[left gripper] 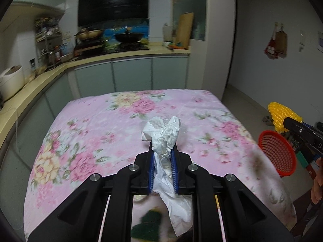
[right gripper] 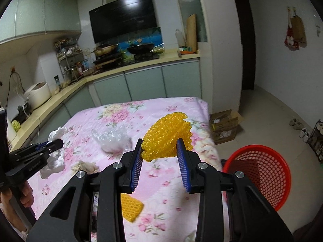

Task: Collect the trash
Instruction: 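Carry the tissue and yellow foam net over the red basket with both tools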

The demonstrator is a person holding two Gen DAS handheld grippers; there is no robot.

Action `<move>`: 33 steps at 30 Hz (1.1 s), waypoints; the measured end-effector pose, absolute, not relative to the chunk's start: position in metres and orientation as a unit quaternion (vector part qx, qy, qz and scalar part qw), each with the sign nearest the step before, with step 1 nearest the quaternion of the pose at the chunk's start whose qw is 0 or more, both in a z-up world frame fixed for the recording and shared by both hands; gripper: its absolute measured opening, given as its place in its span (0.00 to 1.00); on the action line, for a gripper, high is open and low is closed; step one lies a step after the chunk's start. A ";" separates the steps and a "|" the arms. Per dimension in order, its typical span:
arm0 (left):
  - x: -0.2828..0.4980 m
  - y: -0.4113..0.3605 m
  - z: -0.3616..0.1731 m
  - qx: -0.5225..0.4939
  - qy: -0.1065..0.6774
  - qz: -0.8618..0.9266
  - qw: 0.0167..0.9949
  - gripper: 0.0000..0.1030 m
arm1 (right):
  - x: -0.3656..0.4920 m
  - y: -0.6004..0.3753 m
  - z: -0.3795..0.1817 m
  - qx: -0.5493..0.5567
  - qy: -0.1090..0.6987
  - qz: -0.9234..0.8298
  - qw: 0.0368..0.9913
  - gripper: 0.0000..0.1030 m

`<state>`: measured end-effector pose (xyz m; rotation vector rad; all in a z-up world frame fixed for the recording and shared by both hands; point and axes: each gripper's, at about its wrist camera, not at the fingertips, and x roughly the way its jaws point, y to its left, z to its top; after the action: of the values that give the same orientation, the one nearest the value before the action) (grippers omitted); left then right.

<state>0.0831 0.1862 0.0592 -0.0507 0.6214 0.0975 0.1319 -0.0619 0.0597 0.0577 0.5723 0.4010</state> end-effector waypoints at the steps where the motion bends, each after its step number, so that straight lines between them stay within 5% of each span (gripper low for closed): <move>1: 0.086 0.179 0.062 -0.022 0.303 0.040 0.952 0.13 | 0.131 -0.066 0.061 0.030 0.279 0.193 0.940 0.32; 33: 0.169 -0.033 0.062 0.032 0.320 -0.167 0.932 0.13 | 0.134 -0.214 0.045 0.105 0.283 0.024 0.953 0.32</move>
<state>0.1686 -0.0333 0.0617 0.0650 0.6550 -0.3423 0.1341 -0.2137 0.0447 0.2130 0.5757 0.0497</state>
